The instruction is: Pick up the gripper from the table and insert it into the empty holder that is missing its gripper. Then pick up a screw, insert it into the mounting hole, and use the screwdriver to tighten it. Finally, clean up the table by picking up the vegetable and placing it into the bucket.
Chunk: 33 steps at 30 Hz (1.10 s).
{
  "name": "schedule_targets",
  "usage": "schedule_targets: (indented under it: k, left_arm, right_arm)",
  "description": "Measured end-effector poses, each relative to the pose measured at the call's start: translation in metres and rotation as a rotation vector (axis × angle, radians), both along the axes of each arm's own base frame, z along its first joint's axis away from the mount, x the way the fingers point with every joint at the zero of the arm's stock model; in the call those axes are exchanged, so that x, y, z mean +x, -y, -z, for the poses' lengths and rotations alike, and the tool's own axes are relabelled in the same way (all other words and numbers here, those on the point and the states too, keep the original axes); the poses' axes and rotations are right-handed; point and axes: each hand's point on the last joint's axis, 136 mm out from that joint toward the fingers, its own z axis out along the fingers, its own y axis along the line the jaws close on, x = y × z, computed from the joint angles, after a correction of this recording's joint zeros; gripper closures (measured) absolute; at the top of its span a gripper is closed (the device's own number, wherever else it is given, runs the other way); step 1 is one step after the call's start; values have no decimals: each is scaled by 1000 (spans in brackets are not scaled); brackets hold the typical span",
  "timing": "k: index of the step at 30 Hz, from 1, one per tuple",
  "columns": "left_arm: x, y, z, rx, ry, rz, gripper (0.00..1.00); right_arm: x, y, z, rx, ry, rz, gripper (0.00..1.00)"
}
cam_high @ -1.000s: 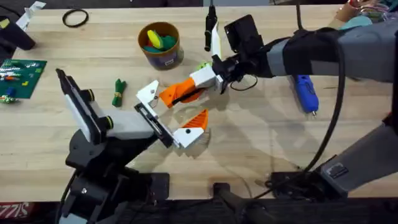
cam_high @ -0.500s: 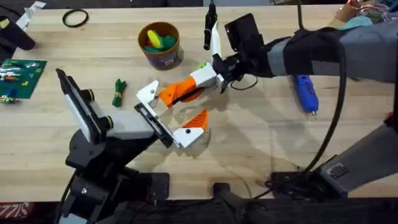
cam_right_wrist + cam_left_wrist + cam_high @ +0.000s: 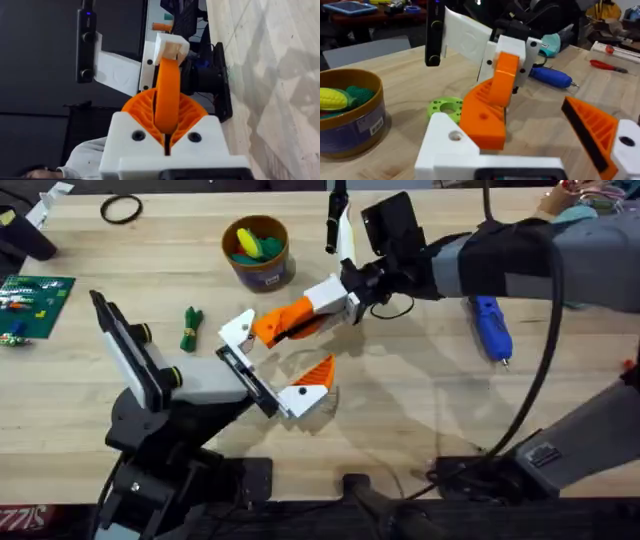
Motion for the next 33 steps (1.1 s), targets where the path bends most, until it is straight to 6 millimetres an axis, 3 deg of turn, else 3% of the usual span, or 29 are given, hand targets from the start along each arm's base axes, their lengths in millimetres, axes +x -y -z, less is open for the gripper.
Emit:
schedule_targets:
  k: [13, 33]
  left_arm:
    - [2, -2, 0, 0, -2, -13, 15]
    - [2, -3, 1, 1, -4, -12, 14]
  right_arm:
    - [-10, -13, 3, -11, 39, -18, 985]
    - [0, -20, 0, -23, 71, 21, 985]
